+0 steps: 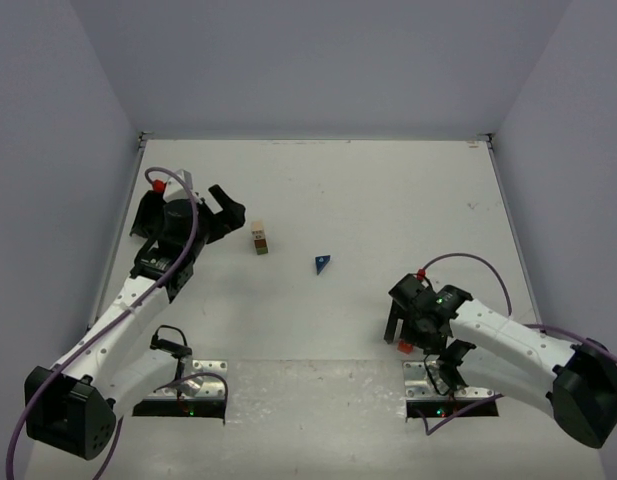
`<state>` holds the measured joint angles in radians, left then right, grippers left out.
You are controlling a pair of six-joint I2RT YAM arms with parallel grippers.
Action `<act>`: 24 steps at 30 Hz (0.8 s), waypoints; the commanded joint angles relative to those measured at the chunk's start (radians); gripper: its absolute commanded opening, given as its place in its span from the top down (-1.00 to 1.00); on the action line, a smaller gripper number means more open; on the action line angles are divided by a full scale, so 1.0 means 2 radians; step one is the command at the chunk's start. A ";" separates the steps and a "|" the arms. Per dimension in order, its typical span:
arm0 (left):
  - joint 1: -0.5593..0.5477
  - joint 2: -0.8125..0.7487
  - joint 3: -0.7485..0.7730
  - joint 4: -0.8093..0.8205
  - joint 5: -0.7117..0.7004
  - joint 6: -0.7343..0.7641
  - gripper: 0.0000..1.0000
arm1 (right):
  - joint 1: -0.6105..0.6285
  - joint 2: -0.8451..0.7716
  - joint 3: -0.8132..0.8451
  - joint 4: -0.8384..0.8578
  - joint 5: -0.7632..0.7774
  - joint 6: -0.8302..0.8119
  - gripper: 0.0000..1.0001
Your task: Build the wood block tower
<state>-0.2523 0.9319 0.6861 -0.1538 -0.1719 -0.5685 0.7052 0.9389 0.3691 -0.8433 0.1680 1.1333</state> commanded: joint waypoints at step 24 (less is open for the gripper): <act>0.005 0.023 -0.004 0.067 0.131 0.026 -1.00 | 0.123 0.180 0.140 0.281 0.039 -0.511 0.83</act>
<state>-0.2523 0.9812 0.6861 -0.1059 -0.0653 -0.5465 0.8321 1.2079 0.5168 -0.4432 0.1112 0.4717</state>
